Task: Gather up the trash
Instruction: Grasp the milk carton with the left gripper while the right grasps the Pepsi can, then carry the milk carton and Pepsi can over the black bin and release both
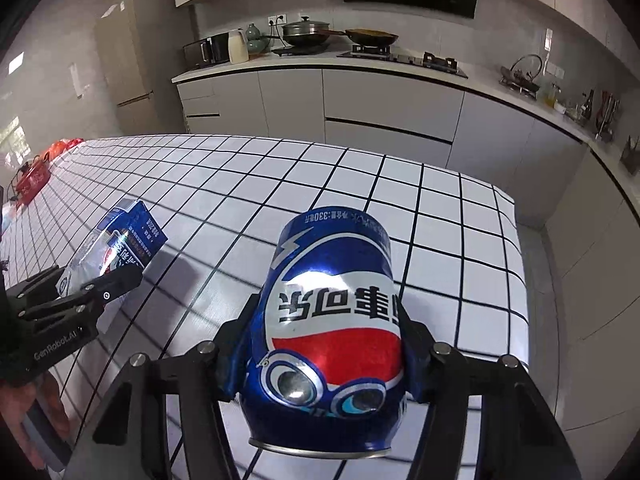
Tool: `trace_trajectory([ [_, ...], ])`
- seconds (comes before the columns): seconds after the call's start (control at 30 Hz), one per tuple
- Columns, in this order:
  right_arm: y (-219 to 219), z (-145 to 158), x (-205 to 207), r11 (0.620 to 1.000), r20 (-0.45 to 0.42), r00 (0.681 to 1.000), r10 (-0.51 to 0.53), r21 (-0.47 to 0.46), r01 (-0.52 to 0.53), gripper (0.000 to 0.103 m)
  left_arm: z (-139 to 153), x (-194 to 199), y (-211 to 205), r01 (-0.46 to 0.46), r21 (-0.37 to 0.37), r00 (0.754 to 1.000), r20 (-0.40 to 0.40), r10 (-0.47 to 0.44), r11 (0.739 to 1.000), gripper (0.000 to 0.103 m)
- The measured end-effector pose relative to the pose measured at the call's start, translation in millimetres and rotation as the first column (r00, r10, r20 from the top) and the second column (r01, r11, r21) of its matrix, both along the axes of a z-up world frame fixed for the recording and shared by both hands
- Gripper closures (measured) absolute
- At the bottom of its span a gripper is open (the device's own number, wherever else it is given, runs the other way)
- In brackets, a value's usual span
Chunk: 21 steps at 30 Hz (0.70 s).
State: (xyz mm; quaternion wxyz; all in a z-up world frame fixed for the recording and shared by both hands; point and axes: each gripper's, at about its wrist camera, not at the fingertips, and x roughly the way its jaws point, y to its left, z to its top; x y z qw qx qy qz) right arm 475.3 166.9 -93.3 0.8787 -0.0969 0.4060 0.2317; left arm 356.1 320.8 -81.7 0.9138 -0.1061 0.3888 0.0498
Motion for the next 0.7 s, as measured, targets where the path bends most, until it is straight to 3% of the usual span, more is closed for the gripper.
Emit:
trace_trajectory([
  [0.17,-5,3,-23,1.0,-0.005,1.0,0.015,-0.006,-0.015,0.042,6,-19,-17,0.028,0.026,1.0,0.002,-0.028,0.999,0.055],
  [0.3,-8,-5,-31,1.0,-0.064,0.998,0.02,-0.003,-0.02,0.041,3,-24,-23,0.045,0.048,0.999,-0.011,-0.044,0.998,0.055],
  [0.4,-6,-16,-25,0.999,-0.13,0.992,0.007,-0.034,-0.012,0.025,-1,-23,-22,0.044,0.034,0.999,-0.026,-0.043,0.998,0.056],
  [0.43,-7,-18,-25,0.999,-0.133,0.991,0.015,-0.03,-0.019,0.044,-1,-24,-22,0.044,0.03,0.999,-0.029,-0.044,0.999,0.056],
  [0.7,-21,8,-53,0.999,-0.075,0.997,0.025,0.035,-0.023,0.043,18,-44,-34,0.053,0.044,0.998,0.011,-0.054,0.998,0.057],
])
